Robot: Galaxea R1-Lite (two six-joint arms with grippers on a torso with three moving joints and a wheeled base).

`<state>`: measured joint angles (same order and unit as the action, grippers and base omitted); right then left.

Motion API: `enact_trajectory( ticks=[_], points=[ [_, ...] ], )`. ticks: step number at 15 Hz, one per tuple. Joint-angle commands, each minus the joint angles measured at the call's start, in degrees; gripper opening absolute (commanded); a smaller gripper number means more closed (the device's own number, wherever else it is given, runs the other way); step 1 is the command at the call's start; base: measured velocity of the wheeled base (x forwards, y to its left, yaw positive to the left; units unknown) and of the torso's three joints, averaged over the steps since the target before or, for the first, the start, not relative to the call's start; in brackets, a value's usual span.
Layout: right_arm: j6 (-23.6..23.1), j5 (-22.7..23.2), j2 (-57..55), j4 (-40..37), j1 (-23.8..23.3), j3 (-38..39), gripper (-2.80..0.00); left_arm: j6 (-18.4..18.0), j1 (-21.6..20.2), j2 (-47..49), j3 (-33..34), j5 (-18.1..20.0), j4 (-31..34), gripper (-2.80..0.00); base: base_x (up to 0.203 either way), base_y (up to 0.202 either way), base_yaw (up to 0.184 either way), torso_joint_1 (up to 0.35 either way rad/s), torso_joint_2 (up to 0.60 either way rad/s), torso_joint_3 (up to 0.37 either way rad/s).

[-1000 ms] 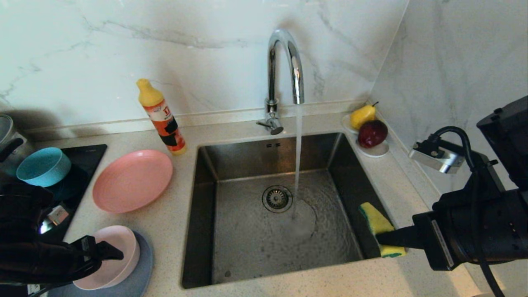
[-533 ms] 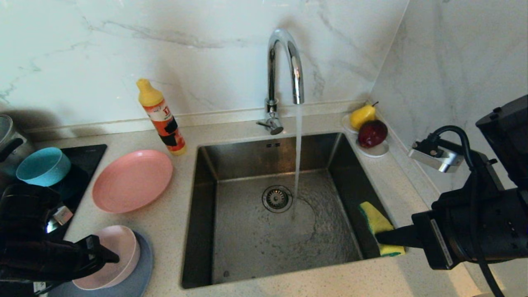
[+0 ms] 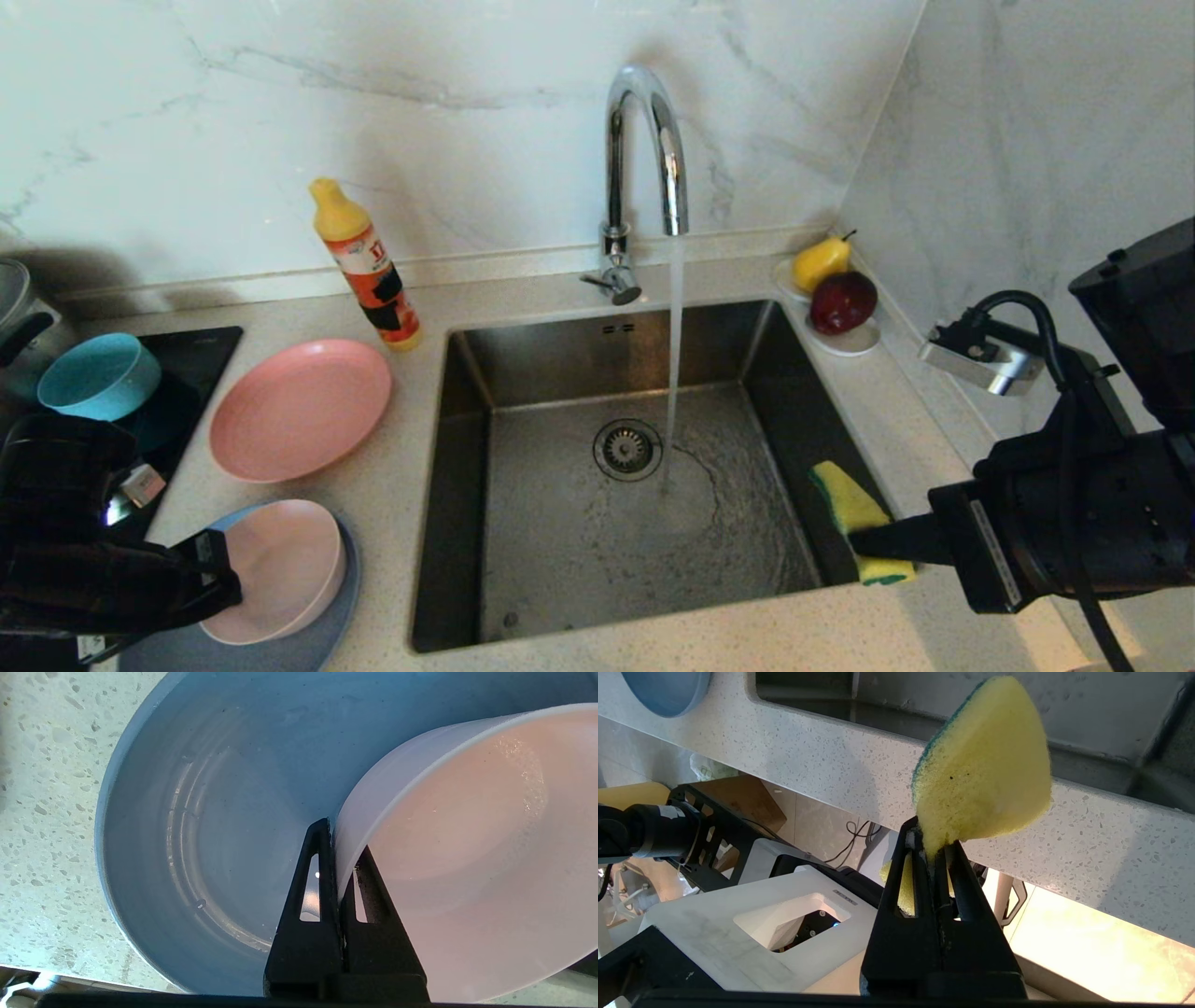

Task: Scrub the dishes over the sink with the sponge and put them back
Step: Wash the bowl

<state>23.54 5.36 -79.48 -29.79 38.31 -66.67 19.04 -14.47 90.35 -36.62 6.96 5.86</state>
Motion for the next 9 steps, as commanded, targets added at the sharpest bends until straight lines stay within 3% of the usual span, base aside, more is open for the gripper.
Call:
enact_trajectory(
  ticks=[1,9],
  points=[
    [0.02,0.08,-0.32,-0.09,0.1,-0.13,-2.8,0.12,-0.19,-0.17,0.06,-0.35,0.02,-2.8,0.0,0.0,0.0,0.0,0.0,0.0],
    [0.01,0.06,-0.41,0.09,0.1,-0.04,-2.8,-0.21,-2.48,-7.38,-0.85,-1.27,1.76,-2.8,0.0,0.0,0.0,0.0,0.0,0.0]
  ],
)
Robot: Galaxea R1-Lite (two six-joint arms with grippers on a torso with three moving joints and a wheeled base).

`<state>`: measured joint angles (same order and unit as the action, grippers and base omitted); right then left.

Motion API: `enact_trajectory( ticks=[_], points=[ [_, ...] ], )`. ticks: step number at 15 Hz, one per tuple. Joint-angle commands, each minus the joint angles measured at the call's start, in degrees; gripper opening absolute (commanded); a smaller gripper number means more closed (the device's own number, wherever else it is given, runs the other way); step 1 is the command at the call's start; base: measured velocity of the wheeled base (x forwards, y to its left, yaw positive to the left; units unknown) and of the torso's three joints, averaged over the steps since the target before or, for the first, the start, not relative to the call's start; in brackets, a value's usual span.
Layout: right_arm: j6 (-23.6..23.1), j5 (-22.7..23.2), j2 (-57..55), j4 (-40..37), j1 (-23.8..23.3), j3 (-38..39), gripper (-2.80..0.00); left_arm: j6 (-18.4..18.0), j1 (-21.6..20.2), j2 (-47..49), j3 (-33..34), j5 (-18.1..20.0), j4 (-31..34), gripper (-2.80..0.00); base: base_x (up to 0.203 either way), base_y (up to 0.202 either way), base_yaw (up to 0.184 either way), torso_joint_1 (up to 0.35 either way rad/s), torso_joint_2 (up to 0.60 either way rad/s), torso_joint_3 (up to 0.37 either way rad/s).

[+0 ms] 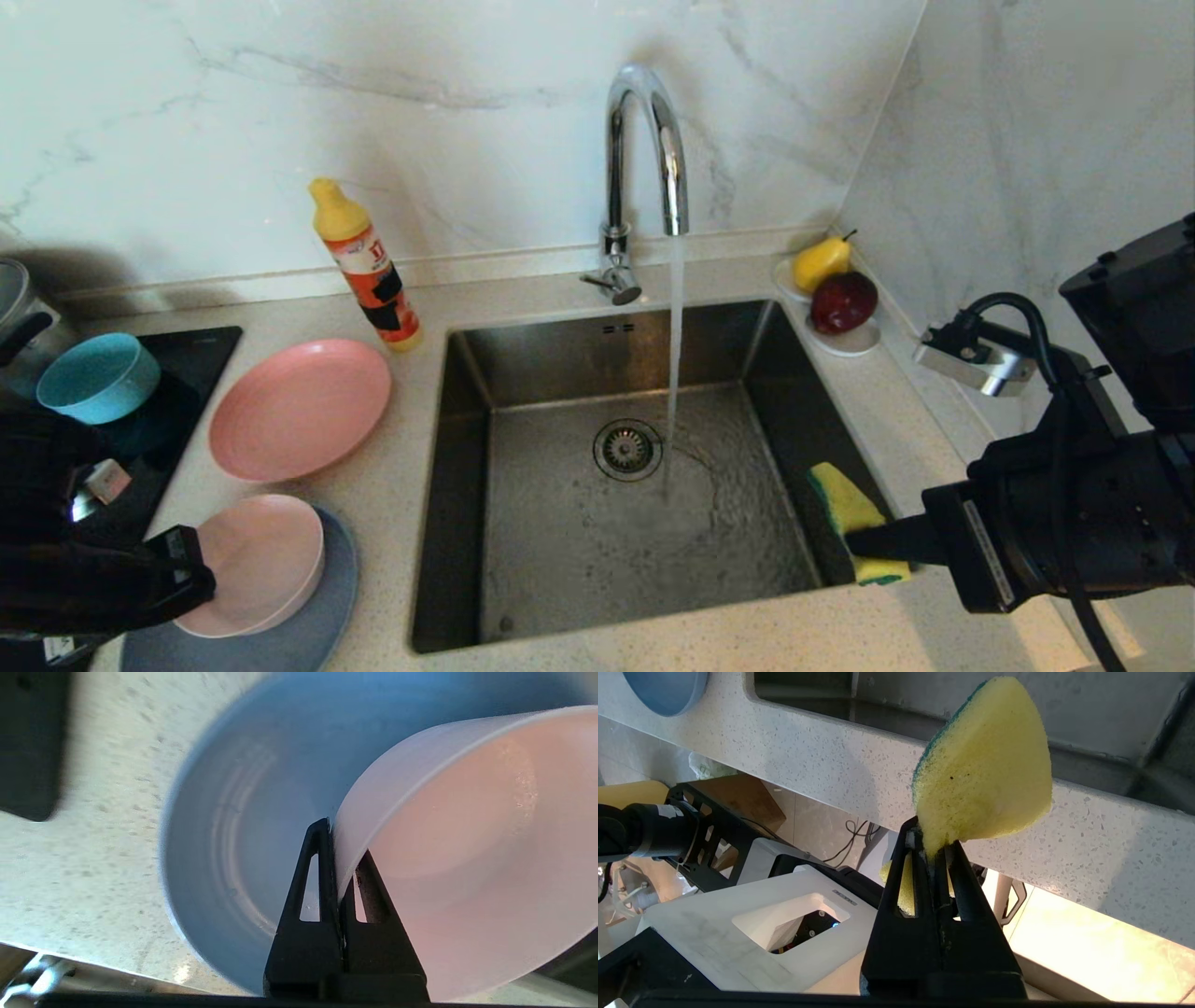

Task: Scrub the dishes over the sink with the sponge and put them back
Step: Wash the bowl

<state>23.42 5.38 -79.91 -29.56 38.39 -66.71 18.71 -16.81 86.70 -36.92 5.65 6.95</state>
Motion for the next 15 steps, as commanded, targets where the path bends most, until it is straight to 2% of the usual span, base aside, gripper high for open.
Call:
enact_trajectory(
  ticks=[1,4,8,9,12,15],
  points=[
    [0.05,-0.01,0.02,-0.14,0.02,0.03,-2.8,0.07,-0.14,-5.88,-1.67,-0.17,2.48,-2.8,0.0,0.0,0.0,0.0,0.0,0.0],
    [0.22,0.07,0.02,-0.14,0.02,0.26,-2.8,0.15,-0.13,-12.7,-10.33,-0.24,12.52,-2.8,0.0,0.0,0.0,0.0,0.0,0.0],
    [0.14,0.07,0.41,-0.14,0.11,0.88,-2.8,0.24,0.64,-18.76,-22.34,0.53,22.89,-2.8,0.0,0.0,0.0,0.0,0.0,0.0],
    [0.14,-0.01,0.59,-0.14,0.03,0.88,-2.8,0.36,2.7,-18.89,-24.44,0.91,24.12,-2.8,0.0,0.0,0.0,0.0,0.0,0.0],
    [0.14,-0.01,1.51,-0.14,0.02,0.7,-2.8,0.75,12.77,-16.05,-28.98,0.52,24.83,-2.8,0.0,0.0,0.0,0.0,0.0,0.0],
    [-0.04,-0.01,2.76,-0.14,0.11,0.84,-2.8,0.86,23.23,-6.45,-32.56,-3.96,24.05,-2.8,0.0,0.0,0.0,0.0,0.0,0.0]
  ],
)
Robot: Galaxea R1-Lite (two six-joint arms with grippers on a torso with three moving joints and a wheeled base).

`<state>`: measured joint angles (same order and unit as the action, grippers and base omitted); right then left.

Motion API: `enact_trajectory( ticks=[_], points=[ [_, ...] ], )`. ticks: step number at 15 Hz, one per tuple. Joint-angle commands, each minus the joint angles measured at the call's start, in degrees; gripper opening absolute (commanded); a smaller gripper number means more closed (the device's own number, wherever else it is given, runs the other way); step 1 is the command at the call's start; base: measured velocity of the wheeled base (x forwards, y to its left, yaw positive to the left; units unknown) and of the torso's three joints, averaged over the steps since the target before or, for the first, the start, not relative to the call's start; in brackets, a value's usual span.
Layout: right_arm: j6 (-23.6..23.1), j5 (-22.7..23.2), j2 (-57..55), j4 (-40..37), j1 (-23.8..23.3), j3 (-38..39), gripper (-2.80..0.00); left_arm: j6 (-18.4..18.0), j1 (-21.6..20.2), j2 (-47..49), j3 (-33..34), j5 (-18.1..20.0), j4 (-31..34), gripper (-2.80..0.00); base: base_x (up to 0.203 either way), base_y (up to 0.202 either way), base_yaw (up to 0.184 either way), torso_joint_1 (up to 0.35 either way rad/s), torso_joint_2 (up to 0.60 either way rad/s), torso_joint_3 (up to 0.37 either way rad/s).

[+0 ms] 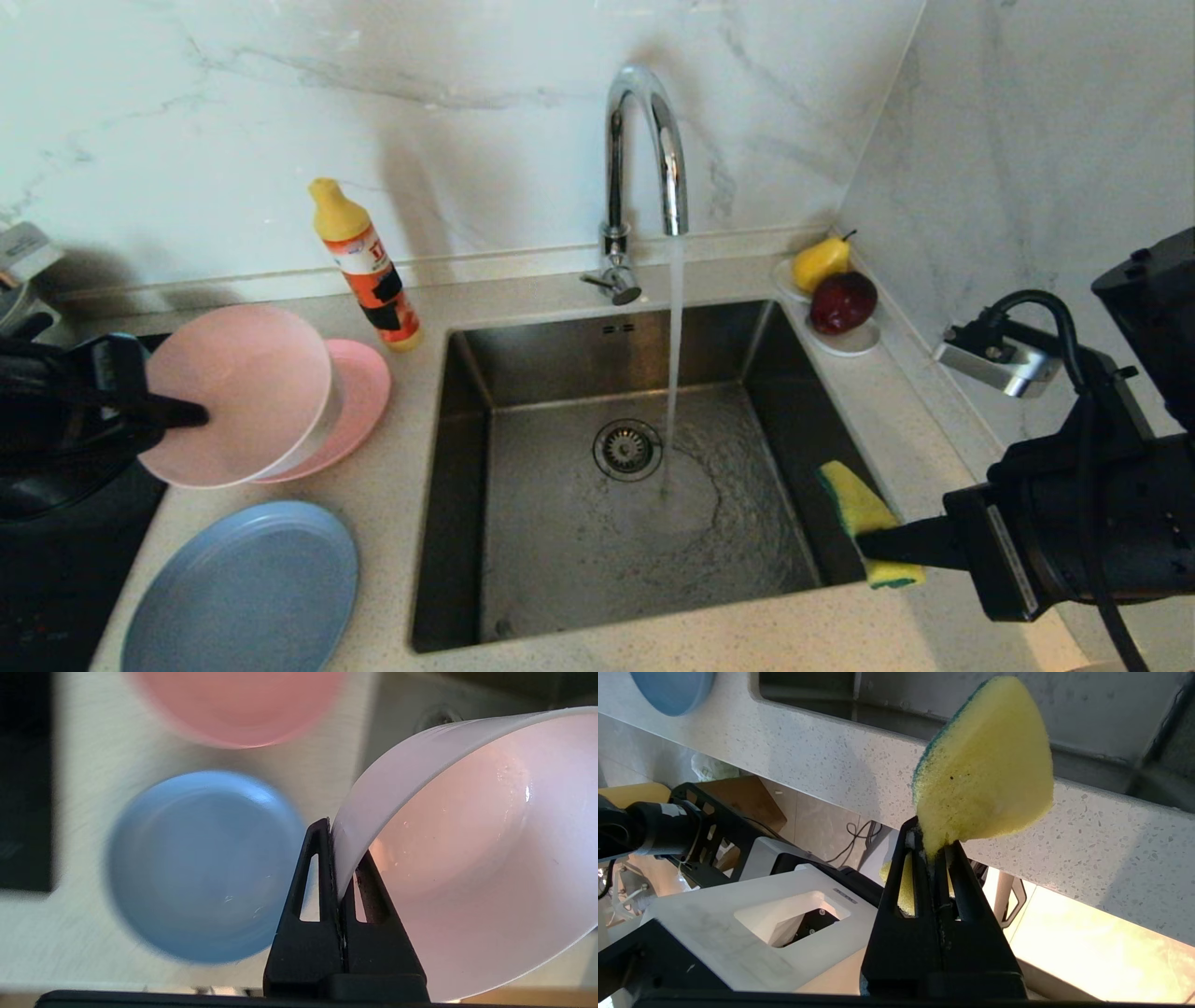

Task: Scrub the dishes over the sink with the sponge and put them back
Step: Wash the bowl

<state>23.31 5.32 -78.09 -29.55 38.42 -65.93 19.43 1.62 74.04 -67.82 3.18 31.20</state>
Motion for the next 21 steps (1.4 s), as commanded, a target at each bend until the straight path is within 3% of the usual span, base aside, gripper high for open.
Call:
enact_trajectory(
  ticks=[1,4,9,13,21],
  points=[
    [0.07,0.04,1.53,-0.16,0.07,0.18,-2.8,0.19,8.99,9.55,-2.47,-3.58,-1.1,-2.8,0.0,0.0,0.0,0.0,0.0,0.0],
    [-0.02,0.04,2.37,-0.16,0.07,0.18,-2.8,1.85,19.9,17.86,-4.4,-8.21,-4.54,-2.8,0.0,0.0,0.0,0.0,0.0,0.0],
    [-0.09,0.12,5.12,-0.32,0.31,0.34,-2.8,12.2,30.32,34.12,-15.89,-12.79,-5.34,-2.8,0.0,0.0,0.0,0.0,0.0,0.0],
    [-0.19,0.04,6.68,-0.19,0.42,1.53,-2.8,22.46,34.22,45.4,-26.71,-13.28,-5.04,-2.8,0.0,0.0,0.0,0.0,0.0,0.0],
    [-0.14,0.12,7.07,-0.16,0.42,2.18,-2.8,28.02,35.55,56.42,-39.13,-13.32,-5.49,-2.8,0.0,0.0,0.0,0.0,0.0,0.0]
  ],
)
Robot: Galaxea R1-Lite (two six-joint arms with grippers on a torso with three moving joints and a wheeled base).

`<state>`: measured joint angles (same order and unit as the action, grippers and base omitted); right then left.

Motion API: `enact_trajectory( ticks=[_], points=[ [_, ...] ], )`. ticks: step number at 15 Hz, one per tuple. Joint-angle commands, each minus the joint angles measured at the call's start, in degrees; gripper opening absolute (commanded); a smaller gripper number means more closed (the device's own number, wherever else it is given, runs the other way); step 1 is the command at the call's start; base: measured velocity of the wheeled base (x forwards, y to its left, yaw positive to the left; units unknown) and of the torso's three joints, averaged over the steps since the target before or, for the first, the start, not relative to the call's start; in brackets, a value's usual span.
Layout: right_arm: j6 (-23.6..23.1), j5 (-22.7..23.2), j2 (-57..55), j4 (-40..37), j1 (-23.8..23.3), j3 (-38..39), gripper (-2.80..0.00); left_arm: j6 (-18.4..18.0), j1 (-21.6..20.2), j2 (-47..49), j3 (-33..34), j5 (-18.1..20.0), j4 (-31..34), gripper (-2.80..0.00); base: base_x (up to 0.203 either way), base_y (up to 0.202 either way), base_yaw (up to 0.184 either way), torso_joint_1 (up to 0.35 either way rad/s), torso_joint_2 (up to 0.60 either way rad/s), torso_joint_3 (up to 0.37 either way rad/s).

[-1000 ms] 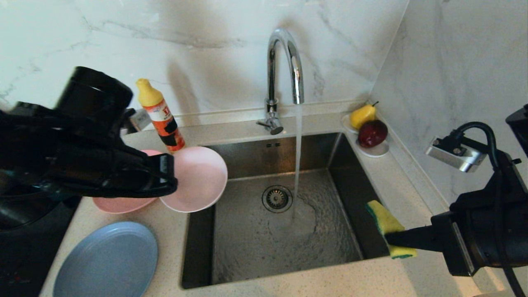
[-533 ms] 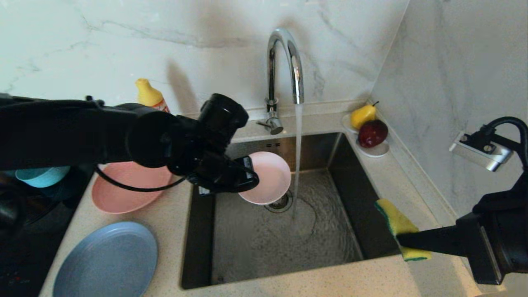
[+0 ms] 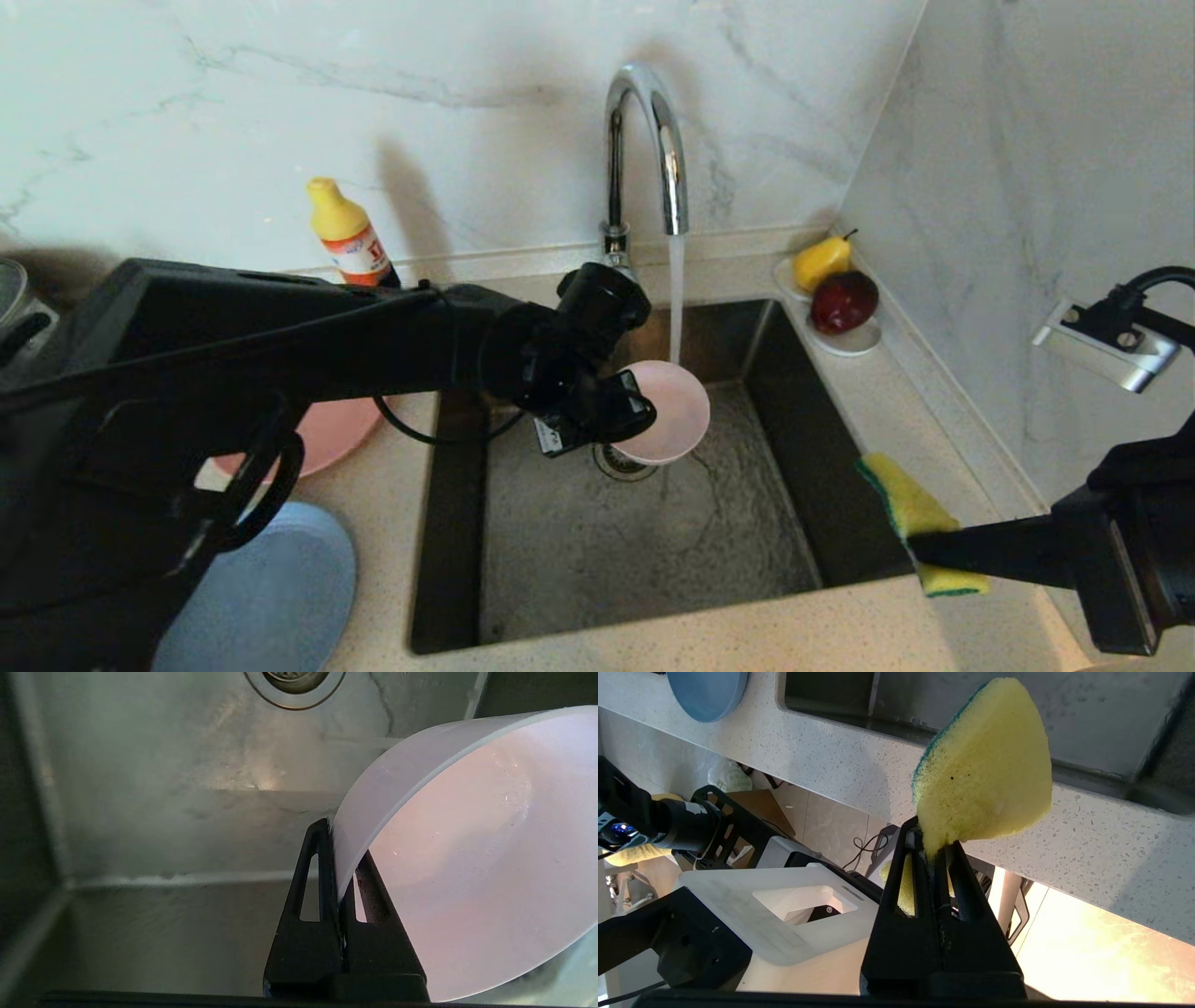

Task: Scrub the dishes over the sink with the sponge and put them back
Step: Wash the bowl

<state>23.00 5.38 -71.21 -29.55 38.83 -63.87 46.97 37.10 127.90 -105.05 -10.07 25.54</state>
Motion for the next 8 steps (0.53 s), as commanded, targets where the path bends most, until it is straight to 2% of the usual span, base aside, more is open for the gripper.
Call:
enact_trajectory(
  ticks=[1,8],
  points=[
    [0.2,0.07,0.37,-0.16,0.02,0.23,-2.8,0.56,0.01,3.24,-3.14,-0.15,0.25,-2.8,0.0,0.0,0.0,0.0,0.0,0.0],
    [0.2,-0.01,0.02,-0.16,-0.33,0.94,-2.8,0.76,0.08,5.61,-4.63,-0.03,-2.78,-2.8,0.0,0.0,0.0,0.0,0.0,0.0]
  ],
)
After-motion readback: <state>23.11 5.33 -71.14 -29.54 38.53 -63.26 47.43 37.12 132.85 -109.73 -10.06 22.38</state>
